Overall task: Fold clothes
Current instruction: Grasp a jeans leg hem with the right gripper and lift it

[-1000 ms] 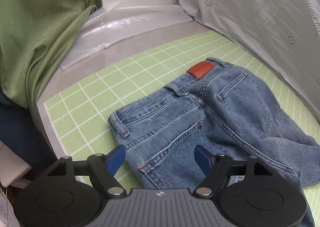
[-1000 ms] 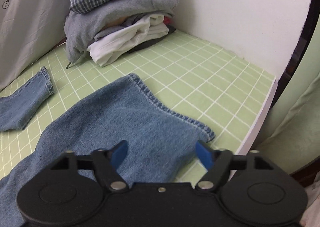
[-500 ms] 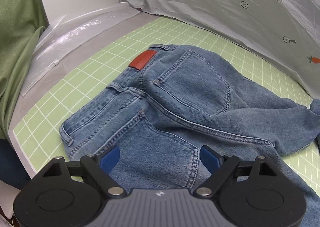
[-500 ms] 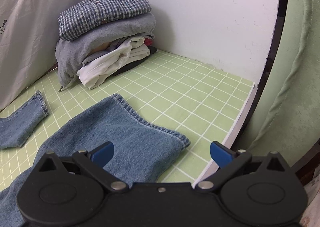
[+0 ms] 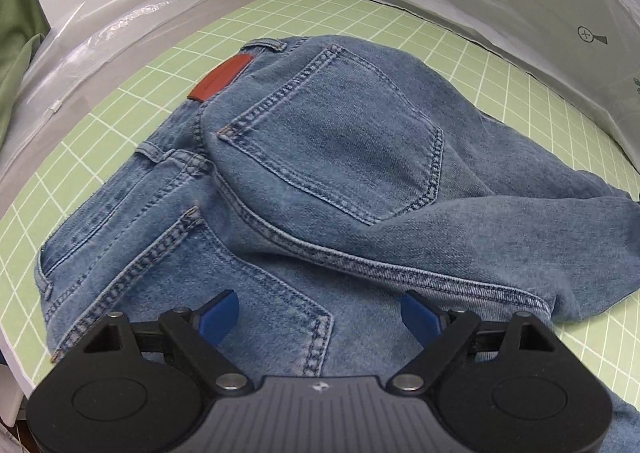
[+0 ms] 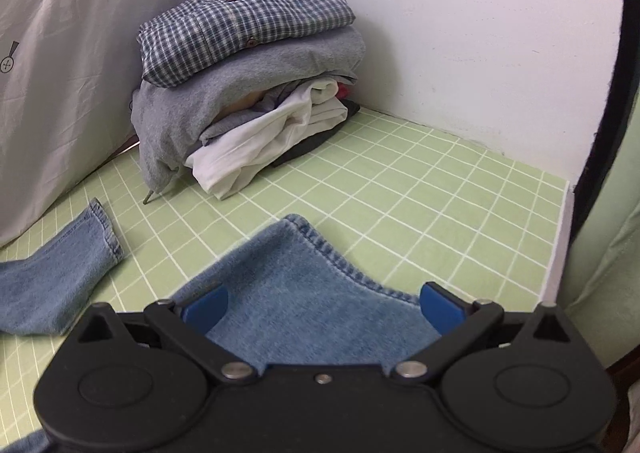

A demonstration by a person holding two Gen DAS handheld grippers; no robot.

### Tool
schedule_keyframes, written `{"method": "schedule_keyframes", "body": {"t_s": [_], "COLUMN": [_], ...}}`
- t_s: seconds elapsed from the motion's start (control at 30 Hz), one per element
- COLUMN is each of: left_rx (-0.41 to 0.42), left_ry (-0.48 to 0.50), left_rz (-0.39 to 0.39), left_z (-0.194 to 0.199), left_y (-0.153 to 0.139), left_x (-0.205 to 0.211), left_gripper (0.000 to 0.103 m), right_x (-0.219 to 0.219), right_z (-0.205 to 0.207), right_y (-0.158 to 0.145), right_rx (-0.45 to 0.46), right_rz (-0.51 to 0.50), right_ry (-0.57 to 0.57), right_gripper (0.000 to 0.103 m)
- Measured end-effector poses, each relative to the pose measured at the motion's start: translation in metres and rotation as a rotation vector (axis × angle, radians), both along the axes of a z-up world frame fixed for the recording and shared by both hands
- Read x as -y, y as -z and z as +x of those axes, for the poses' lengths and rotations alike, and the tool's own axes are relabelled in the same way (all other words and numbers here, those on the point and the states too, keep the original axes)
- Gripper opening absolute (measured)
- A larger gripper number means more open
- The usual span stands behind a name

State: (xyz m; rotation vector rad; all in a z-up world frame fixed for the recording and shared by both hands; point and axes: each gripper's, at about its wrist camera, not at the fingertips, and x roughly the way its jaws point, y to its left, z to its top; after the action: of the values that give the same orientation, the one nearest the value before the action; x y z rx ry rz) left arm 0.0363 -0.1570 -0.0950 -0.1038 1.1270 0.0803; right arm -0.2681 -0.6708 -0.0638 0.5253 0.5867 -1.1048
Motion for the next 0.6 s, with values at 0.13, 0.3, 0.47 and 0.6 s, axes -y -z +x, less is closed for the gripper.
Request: {"method": "schedule_keyframes", "body": {"t_s": [0.13, 0.3, 0.47, 0.6], "left_rx": [-0.045, -0.073, -0.057, -0.054], "left_ry": [-0.019, -0.043, -0.091, -0.115], "left_rz": [0.028, 0.083, 0.047, 0.048], "left_z": [0.024, 0.035, 0.03, 0.031], "left_y": [0.013, 0.018, 0.021, 0.021], "left_x": [0.009, 0.017, 0.009, 0.011], "left_gripper": [0.089, 0.101, 0.103, 0.103], "right_x": [0.024, 0.031, 0.02, 0.017], "right_z": [0.045, 0.112, 0.181, 0.227], "right_y": [0.011, 0.015, 0.031, 0.037], "right_rx": [0.032, 0.03, -0.031, -0.043], "right_rz": [0.019, 0.045, 0.091, 0.123], "right_ry": [-0.023, -0.144, -0.39, -0.413], "right_gripper": [0.103, 0.103, 0.103, 0.103]}}
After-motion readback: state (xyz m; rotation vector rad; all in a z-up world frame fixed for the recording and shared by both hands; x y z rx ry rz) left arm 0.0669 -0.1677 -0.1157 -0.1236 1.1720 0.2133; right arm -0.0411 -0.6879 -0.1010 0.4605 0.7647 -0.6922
